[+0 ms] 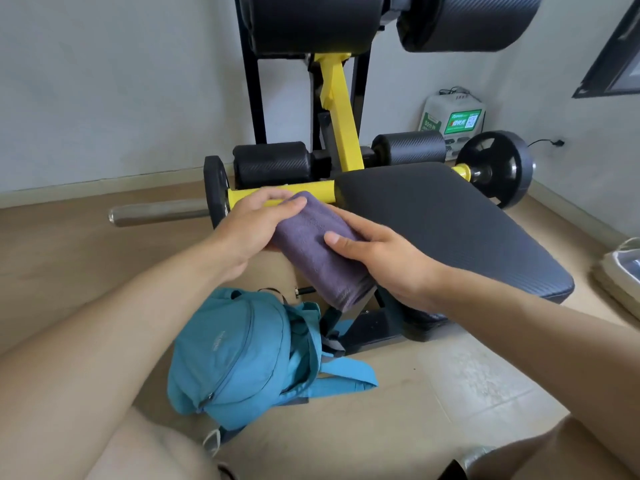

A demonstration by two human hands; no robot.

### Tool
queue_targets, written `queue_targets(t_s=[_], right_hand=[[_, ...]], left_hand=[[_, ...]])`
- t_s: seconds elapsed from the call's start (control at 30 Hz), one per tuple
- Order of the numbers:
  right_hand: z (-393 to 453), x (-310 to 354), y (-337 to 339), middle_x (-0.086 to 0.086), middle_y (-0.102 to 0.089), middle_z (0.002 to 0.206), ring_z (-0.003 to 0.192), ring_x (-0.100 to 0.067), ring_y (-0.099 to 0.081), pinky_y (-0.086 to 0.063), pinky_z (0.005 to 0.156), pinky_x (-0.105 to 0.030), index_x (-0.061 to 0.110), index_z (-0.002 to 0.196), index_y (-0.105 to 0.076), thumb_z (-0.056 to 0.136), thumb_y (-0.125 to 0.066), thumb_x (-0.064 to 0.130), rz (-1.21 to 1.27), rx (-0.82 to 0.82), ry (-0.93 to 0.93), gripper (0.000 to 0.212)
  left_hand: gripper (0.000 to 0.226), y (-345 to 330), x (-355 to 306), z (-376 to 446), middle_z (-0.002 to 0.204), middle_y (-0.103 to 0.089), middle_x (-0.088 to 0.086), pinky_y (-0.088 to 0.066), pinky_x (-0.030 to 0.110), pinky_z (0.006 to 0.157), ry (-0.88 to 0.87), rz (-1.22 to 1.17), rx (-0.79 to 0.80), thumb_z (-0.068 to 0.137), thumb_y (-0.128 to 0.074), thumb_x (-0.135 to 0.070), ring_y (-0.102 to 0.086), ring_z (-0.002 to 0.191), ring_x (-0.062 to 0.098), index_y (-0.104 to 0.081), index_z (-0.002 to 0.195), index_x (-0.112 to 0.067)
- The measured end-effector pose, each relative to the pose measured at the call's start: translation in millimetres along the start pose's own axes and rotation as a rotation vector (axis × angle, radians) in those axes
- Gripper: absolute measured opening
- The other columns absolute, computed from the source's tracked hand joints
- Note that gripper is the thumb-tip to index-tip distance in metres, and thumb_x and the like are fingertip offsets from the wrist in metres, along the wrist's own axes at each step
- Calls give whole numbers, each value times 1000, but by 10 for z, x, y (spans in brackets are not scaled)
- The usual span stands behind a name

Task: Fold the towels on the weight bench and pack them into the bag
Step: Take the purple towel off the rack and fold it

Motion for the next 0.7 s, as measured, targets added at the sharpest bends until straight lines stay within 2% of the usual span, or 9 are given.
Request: queue_targets(t_s=[0.07,0.1,0.2,0.27,0.33,0.43,0.5,0.6,0.7], right_hand=[[34,-72,-60,6,-69,130,119,-13,-66,-49,105,-33,29,147,-50,102,-57,23,124,8,-58,45],[50,-102,-89,6,-69,130,119,-13,-66,-49,105,-34,30,148,-49,102,-57,24,163,6,-84,47],[101,-201,-180,8,-68,131,116,-13,-67,-49,107,-36,33,149,-48,102,-58,26,165,-41,-142,49],[128,-279,-258,8,-67,131,116,-12,-66,-49,107,-35,36,149,-48,103,-56,26,86,-102,-164,47],[166,-400,-354,7,-63,135,120,-13,-62,-47,109,-37,37,150,-44,105,-53,27,-18,-158,-197,48],[281,-682,-515,3,-54,147,131,-20,-53,-42,113,-39,33,155,-36,106,-48,29,-140,-220,-276,51],[384,-879,-621,-1,-52,149,133,-24,-51,-40,113,-36,26,157,-32,107,-45,25,-165,-256,-308,52],[538,-1138,-745,-11,-48,148,138,-27,-45,-36,106,-24,12,156,-28,109,-38,12,-184,-265,-292,48],[559,-1612,-728,-11,-43,154,139,-29,-44,-33,109,-28,20,159,-21,109,-39,22,-309,-311,-372,54]], left_hand=[[30,49,36,34,117,-73,-2,-54,29,89,-38,24,9,89,-74,-40,-69,104,14,-70,117,-30],[30,59,64,46,119,-73,-1,-54,29,89,-44,33,33,92,-72,-38,-69,105,14,-69,121,-29],[31,88,202,79,121,-72,2,-54,22,72,-16,42,100,97,-67,-35,-69,99,12,-67,126,-23],[27,120,339,112,119,-72,1,-55,22,68,9,72,94,98,-65,-37,-69,98,11,-67,122,-23],[26,159,529,157,117,-71,1,-60,31,74,45,136,58,99,-61,-44,-69,101,15,-66,118,-26],[44,202,838,207,119,-69,5,-58,48,92,135,296,-4,91,-47,-61,-67,107,28,-60,119,-30],[44,213,1046,281,128,-65,9,-52,47,99,175,420,-56,96,-43,-51,-63,113,33,-55,130,-26],[46,226,1357,287,140,-58,12,-48,43,102,195,665,-99,100,-48,-21,-57,122,35,-41,146,-18],[63,140,1797,113,150,-45,10,-44,45,109,241,955,86,93,-57,-15,-48,134,34,-33,151,-17]])
Point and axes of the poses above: each hand's wrist, its own z-axis towards the middle knuckle, its own y-axis out of the back of the hand, x = y × z, the point moved 6 cm from there along z, towards the middle knuckle
